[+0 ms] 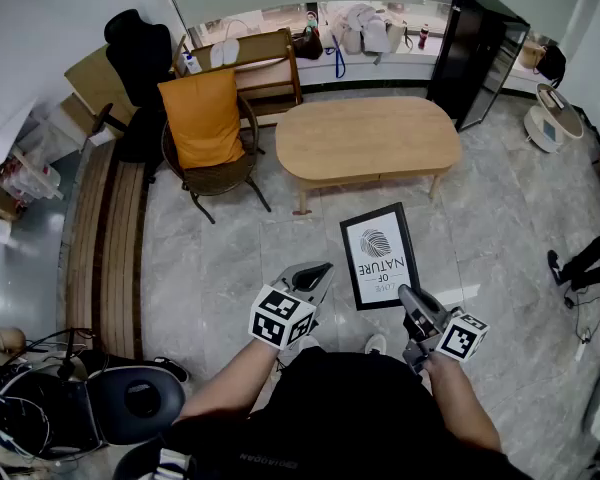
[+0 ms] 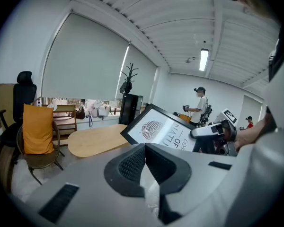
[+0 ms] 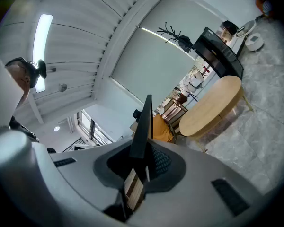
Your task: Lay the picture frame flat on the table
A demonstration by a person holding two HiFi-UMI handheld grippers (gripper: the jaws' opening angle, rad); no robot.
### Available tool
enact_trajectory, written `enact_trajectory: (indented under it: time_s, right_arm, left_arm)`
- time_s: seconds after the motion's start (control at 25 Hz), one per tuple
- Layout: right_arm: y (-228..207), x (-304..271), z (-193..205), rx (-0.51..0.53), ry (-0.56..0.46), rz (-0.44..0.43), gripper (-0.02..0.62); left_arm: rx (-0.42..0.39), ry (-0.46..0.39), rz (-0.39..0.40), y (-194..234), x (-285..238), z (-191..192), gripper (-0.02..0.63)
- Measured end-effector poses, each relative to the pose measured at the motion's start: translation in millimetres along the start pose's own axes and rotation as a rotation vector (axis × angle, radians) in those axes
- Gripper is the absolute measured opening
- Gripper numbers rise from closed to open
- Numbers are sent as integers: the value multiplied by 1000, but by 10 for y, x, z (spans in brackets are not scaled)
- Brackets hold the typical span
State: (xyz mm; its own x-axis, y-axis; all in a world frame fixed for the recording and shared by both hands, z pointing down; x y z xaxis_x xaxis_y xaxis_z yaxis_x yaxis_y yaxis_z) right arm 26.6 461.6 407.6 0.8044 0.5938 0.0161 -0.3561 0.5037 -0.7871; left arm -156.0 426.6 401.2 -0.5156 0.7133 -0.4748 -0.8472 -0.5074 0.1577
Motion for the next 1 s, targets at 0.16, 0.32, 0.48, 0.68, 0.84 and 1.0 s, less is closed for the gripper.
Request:
enact_trajectory:
  time_s: [0.16, 0.32, 0.48, 0.68, 0.84, 1.0]
  right_arm:
    - [-7, -9, 24, 0, 11, 3, 37]
    - [3, -33, 76, 8, 17, 5, 37]
    - [-7, -132, 102, 17, 18, 15, 37]
    - [58, -53, 126, -3, 21, -11, 37]
    - [89, -169, 260, -17, 41, -20, 37]
    - [57, -255, 387, -29, 44, 5, 37]
  left_arm:
    - [5, 2, 0, 11, 6, 23, 5]
    - [-1, -3, 4, 35, 36, 63, 5]
    - [3, -4, 3, 180, 32, 79, 5]
    - [12, 9, 1, 83, 78, 130, 5]
    - [33, 26, 2, 212, 146, 252, 5]
    - [52, 34, -1, 365, 248, 366, 5]
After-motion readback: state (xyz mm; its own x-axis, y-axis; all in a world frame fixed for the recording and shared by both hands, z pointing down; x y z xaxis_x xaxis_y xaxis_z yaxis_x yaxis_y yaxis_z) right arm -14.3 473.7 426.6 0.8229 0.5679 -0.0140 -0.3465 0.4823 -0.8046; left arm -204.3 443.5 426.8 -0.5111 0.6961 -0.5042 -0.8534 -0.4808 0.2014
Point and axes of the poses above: the fingertips, and each gripper's own axes: x backward along the fingers, y to its left, z out of its underside, the point moved 2 cm from there along x, backward along the fingers, and after that the axes turned 11 degrees about -z, right-handed, at the moved point
